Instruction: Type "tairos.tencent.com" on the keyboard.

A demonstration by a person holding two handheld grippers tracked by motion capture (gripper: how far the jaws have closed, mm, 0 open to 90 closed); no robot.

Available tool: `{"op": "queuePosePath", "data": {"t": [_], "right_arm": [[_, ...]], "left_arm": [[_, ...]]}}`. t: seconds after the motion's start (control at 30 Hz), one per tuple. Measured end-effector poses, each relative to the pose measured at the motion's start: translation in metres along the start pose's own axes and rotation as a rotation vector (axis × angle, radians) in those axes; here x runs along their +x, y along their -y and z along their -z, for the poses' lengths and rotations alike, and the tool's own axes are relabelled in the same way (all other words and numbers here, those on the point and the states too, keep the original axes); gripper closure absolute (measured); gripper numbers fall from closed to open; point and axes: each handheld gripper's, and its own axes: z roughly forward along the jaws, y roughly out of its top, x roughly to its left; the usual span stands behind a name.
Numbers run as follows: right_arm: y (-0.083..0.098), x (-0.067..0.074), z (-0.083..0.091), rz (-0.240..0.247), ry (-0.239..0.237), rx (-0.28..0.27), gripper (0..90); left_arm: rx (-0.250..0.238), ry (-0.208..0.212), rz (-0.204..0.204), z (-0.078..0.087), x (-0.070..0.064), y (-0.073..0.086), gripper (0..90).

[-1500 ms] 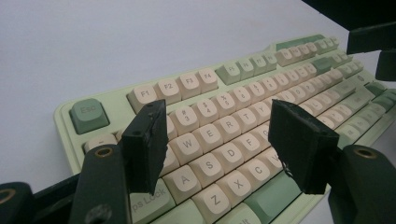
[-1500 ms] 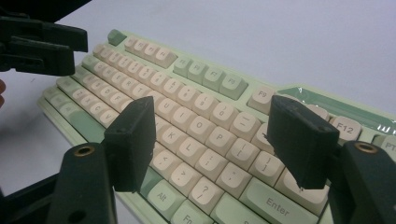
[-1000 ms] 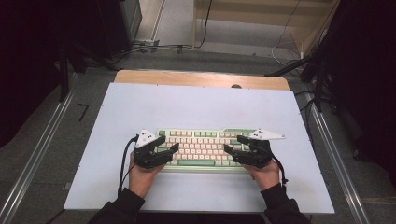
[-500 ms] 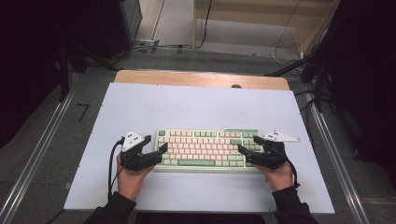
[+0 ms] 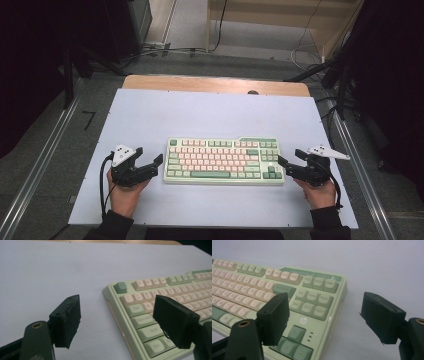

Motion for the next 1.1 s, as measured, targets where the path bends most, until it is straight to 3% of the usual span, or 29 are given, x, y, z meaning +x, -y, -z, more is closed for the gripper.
{"op": "queuePosePath", "data": {"t": [0.37, 0.67, 1.1], "right_arm": [[0.013, -0.028, 0.020, -0.056, 0.070, -0.022, 21.4], [0.025, -0.048, 0.032, -0.092, 0.122, -0.021, 21.6], [0.035, -0.062, 0.042, -0.122, 0.170, -0.019, 22.1]], "left_arm": [[0.020, -0.072, 0.005, 0.008, 0.019, 0.008, 22.3], [0.024, -0.104, -0.009, 0.013, 0.023, 0.011, 22.3], [0.021, -0.151, 0.008, 0.022, 0.036, 0.016, 22.3]]}}
